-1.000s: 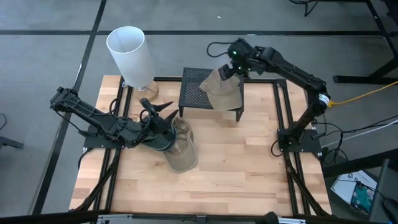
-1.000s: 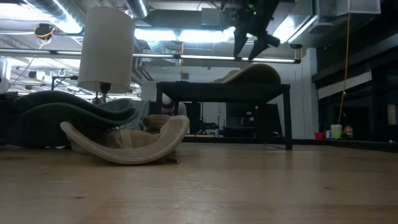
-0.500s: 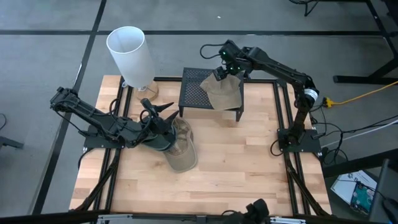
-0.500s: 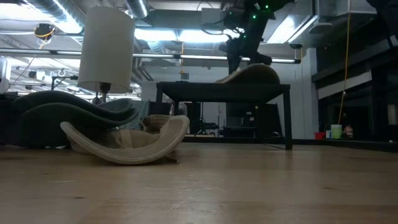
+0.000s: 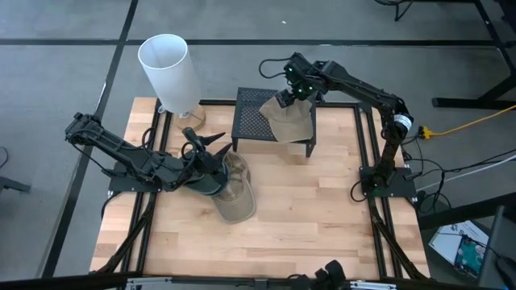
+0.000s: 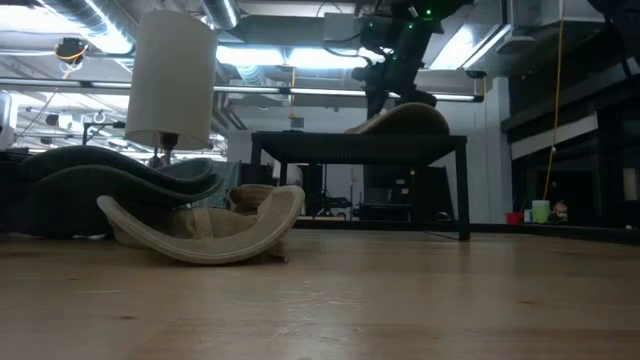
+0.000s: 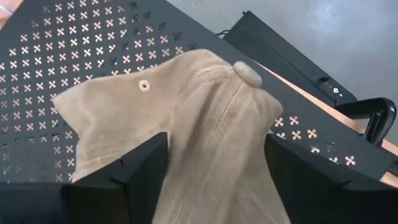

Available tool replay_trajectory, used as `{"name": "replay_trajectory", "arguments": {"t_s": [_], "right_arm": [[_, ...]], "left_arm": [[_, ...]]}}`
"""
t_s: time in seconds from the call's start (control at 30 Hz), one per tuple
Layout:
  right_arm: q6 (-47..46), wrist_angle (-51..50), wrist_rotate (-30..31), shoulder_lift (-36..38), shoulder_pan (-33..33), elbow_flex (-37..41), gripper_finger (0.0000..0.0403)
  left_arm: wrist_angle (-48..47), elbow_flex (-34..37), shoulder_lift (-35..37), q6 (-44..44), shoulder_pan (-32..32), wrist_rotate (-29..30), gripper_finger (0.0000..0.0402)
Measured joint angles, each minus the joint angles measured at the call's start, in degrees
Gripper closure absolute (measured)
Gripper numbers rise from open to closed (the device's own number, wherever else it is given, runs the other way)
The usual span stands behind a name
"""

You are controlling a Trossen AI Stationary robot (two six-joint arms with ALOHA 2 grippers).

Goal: Pick & Place hat
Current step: Put the right brown cap on the shelf

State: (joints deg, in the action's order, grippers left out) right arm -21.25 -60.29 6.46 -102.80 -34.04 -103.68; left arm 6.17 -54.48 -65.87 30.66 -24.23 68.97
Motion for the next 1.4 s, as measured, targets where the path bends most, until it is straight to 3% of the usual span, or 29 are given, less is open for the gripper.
{"name": "replay_trajectory", "arguments": {"t_s": [0.4,0.53,0.77,1.0,1.2,1.4], "right_arm": [[0.56,-1.1,0.02,0.0,0.67,0.0,0.0327],[1.06,-1.62,3.7,0.15,1.33,0.0,0.0386],[1.46,-3.84,9.48,4.32,2.98,0.0,0.0373],[-1.38,-6.06,12.02,9.71,6.82,-0.02,0.0392],[-2.67,-6.61,14.3,9.31,8.95,-0.02,0.0356],[-2.65,-7.01,14.64,6.85,9.03,-0.02,0.0361]], "left_arm": [[0.0,0.0,0.0,-0.08,-0.05,0.0,0.0233],[0.0,0.0,0.0,-0.09,-0.05,0.0,0.0233],[0.02,-0.01,0.0,-0.07,-0.05,0.02,0.0233],[0.02,-0.02,0.0,-0.07,-0.05,0.02,0.0233],[0.01,-0.02,0.0,-0.25,-0.05,0.0,0.0233],[0.02,-0.02,-0.01,-1.41,-0.05,0.0,0.0233]]}}
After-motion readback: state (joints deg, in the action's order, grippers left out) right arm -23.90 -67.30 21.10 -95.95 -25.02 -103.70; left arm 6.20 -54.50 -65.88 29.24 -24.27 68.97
